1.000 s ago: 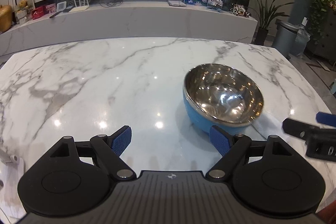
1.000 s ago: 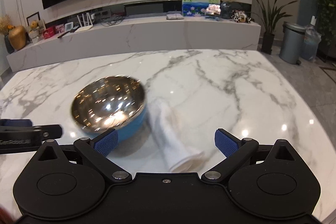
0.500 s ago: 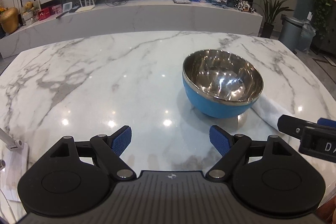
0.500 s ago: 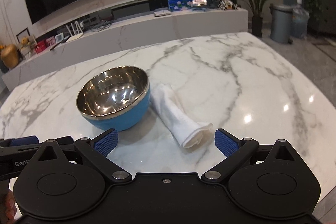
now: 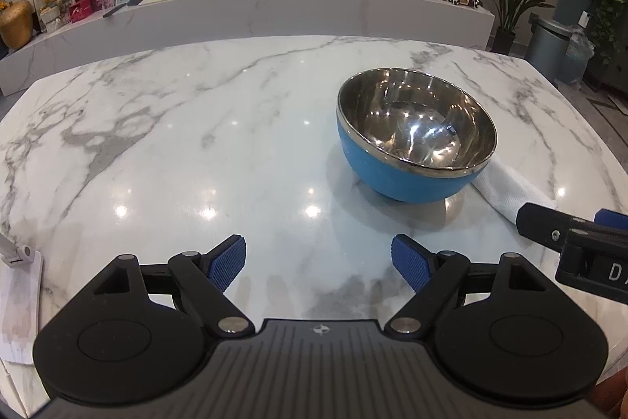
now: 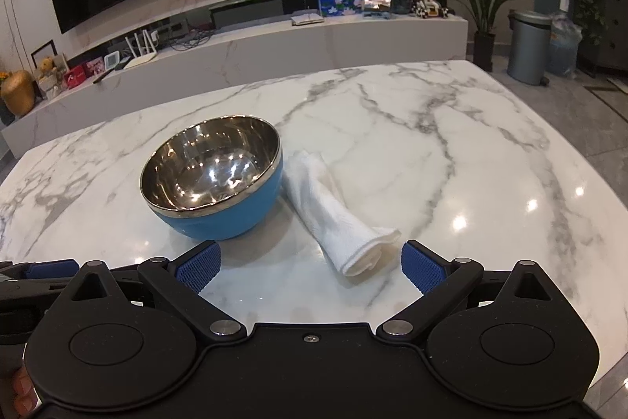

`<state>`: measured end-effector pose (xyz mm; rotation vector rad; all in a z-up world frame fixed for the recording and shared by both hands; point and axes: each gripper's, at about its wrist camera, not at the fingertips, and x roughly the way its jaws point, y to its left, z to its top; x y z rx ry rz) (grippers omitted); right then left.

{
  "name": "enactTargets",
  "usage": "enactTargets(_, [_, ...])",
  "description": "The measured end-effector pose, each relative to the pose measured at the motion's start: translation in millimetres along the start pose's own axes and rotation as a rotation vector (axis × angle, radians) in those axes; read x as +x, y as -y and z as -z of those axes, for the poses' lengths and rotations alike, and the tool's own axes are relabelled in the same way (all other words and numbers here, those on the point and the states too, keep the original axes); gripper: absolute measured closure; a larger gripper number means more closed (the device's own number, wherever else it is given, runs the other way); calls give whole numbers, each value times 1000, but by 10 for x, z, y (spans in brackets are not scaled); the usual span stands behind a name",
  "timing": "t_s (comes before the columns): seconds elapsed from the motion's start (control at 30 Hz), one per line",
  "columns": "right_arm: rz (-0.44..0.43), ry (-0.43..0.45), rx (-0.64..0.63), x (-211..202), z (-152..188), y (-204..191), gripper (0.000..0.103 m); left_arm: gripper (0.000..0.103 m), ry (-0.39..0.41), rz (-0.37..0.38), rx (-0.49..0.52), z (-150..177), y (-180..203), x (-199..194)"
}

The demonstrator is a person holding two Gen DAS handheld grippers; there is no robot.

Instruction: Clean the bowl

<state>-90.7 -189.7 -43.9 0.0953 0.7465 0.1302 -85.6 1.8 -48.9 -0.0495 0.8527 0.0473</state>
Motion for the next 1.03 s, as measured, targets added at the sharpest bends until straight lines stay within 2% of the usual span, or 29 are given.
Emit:
enactTargets(0.67, [-15,0,-20,1,1,-14,5,22,-24,28,6,64,62,-9])
enactTargets(0.73, [-16,0,-25,2,0,-25,5,22,-28,31,5,-25,40,65])
enactTargets(1.03, [-17,-2,-21,9,-3,-21,5,22,-32,31,15,-20,60,65])
